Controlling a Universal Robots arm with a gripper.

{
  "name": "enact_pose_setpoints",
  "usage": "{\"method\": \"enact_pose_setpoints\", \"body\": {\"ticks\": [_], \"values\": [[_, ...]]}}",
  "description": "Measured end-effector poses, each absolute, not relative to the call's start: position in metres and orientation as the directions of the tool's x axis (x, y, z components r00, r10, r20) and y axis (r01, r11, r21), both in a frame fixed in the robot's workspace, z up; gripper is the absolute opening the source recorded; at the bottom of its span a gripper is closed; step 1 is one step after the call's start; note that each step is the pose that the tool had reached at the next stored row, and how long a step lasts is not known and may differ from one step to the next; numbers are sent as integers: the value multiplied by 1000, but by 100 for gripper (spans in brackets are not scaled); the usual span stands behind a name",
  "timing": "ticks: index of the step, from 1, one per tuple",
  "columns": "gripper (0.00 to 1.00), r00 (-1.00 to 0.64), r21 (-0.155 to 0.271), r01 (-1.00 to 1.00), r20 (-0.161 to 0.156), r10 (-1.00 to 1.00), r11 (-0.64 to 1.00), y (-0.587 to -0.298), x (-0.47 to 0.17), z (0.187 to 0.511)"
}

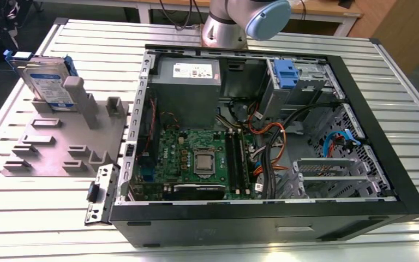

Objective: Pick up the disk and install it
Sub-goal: 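Pick up the disk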

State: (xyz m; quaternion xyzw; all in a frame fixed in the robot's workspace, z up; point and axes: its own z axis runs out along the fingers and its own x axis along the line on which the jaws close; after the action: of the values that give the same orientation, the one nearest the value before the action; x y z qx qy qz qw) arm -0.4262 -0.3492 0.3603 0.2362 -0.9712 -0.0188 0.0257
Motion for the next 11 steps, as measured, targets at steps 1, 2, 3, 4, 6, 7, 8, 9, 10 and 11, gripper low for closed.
{"method": "enact_pose_setpoints", "body": {"ticks": [1, 2, 3, 4, 6, 7, 8, 9, 10, 11], "values": [[11, -885, 49, -462, 41, -464, 885, -349, -426, 360], [11, -883, 49, -466, 41, -468, 884, -349, -426, 360], [11, -881, 49, -469, 41, -471, 882, -349, -426, 360], [11, -879, 49, -473, 41, -475, 880, -349, -426, 360], [11, -875, 49, -480, 41, -482, 876, -349, -426, 360], [11, -874, 49, -483, 41, -485, 874, -349, -426, 360], [11, -872, 49, -486, 41, -487, 873, -349, -426, 360], [11, -871, 49, -488, 41, -490, 872, -349, -426, 360], [11, -869, 49, -490, 41, -492, 870, -349, -426, 360], [11, -868, 49, -493, 41, -495, 869, -349, -426, 360]]}}
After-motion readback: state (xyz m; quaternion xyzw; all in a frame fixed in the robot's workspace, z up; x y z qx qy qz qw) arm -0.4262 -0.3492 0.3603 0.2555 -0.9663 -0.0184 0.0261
